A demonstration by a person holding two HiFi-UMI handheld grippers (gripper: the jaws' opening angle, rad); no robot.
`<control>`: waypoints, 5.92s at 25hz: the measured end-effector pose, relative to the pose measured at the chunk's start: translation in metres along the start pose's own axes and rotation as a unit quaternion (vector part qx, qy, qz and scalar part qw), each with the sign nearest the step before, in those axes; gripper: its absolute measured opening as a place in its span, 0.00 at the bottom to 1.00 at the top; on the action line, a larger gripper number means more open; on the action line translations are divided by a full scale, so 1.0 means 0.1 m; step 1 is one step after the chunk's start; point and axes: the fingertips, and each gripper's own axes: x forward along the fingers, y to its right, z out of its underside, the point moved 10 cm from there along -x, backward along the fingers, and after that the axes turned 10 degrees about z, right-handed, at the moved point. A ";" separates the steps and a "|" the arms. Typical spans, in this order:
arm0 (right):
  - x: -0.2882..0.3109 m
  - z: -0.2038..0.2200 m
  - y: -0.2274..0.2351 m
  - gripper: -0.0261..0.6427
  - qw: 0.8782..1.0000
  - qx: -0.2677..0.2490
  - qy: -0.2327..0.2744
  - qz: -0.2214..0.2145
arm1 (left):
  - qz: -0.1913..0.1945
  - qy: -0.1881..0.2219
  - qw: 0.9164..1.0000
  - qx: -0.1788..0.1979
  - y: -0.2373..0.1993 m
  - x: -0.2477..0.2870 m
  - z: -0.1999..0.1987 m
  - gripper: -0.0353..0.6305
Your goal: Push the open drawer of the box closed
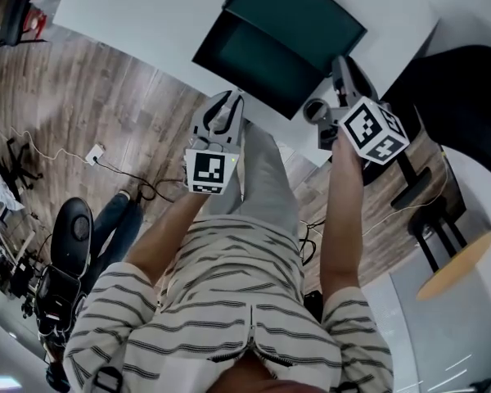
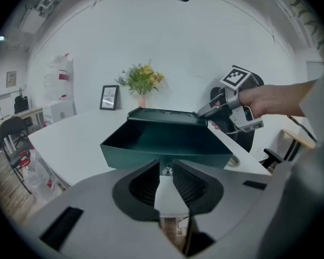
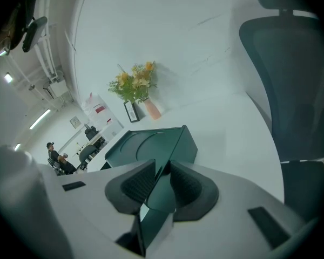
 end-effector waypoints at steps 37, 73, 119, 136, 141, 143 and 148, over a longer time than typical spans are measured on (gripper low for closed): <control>0.03 -0.03 -0.03 0.19 1.000 -0.015 -0.013 0.002 | 0.014 -0.031 0.999 0.040 -0.05 0.23 0.10 0.16; 0.01 -0.03 -0.03 0.19 1.000 -0.023 -0.014 0.006 | 0.017 -0.019 0.998 0.053 -0.05 0.32 0.04 0.16; 0.02 -0.03 -0.01 0.19 1.000 -0.018 -0.015 -0.002 | 0.022 -0.025 0.997 0.065 -0.11 0.70 -0.18 0.16; 0.01 -0.03 0.00 0.19 1.000 -0.021 -0.020 -0.007 | 0.025 -0.018 0.998 0.063 -0.13 0.87 -0.31 0.16; 0.02 -0.04 -0.01 0.19 1.000 -0.021 -0.020 -0.006 | 0.028 -0.015 0.997 0.067 -0.16 0.95 -0.37 0.16; 0.02 -0.04 -0.01 0.19 1.000 -0.018 -0.021 -0.007 | 0.029 -0.021 0.997 0.066 -0.17 0.98 -0.37 0.16; 0.03 -0.05 -0.03 0.19 1.000 -0.020 -0.021 -0.007 | 0.031 -0.018 0.997 0.072 -0.20 1.01 -0.41 0.16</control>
